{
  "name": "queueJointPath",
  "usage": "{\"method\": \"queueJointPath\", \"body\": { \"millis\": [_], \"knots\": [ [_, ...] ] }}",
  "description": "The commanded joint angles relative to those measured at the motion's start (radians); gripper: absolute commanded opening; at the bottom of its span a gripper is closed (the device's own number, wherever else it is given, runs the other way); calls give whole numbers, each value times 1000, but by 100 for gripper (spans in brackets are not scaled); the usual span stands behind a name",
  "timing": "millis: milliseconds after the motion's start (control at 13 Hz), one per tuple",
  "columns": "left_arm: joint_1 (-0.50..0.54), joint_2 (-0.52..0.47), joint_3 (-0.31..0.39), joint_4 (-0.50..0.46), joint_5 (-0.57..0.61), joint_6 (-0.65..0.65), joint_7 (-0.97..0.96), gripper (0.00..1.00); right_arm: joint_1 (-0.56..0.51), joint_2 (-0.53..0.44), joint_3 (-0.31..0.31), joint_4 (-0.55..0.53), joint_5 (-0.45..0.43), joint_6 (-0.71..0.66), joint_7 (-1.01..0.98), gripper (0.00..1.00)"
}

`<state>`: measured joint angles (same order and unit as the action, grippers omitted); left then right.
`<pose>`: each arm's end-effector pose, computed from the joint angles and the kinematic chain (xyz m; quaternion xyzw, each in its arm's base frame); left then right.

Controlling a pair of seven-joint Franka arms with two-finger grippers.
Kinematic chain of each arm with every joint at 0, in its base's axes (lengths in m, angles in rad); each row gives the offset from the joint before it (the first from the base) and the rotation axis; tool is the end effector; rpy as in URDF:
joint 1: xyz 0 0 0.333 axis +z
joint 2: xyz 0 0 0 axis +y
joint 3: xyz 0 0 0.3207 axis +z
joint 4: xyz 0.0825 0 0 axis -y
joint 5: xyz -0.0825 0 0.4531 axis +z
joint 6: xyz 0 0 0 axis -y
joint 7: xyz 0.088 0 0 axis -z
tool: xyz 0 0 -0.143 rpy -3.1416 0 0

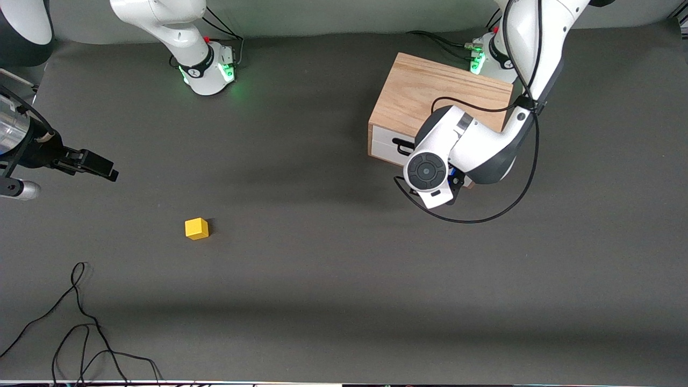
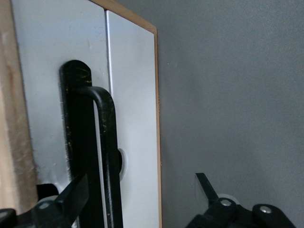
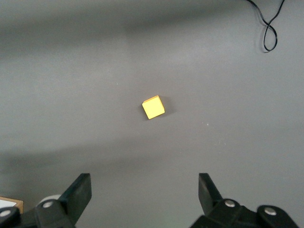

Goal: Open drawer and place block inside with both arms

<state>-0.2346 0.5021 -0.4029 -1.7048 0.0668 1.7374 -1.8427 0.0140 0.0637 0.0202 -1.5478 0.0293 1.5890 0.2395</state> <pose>0.5395 -0.3770 0.2274 -0.8093 -0.5437 0.1318 0.1790 0.6431 0.0258 0.5669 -0.9945 0.1029 0.0132 0.0136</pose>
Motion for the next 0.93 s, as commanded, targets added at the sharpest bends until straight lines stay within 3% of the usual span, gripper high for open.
{"method": "queueJointPath", "body": {
  "millis": [0, 849],
  "knots": [
    [-14, -1, 9, -16, 18, 21, -21, 100, 3, 4, -5, 20, -5, -9, 27, 100],
    [-6, 36, 13, 0, 48, 77, -23, 100, 4, 4, 0, 23, 15, 63, 27, 100]
  ]
}}
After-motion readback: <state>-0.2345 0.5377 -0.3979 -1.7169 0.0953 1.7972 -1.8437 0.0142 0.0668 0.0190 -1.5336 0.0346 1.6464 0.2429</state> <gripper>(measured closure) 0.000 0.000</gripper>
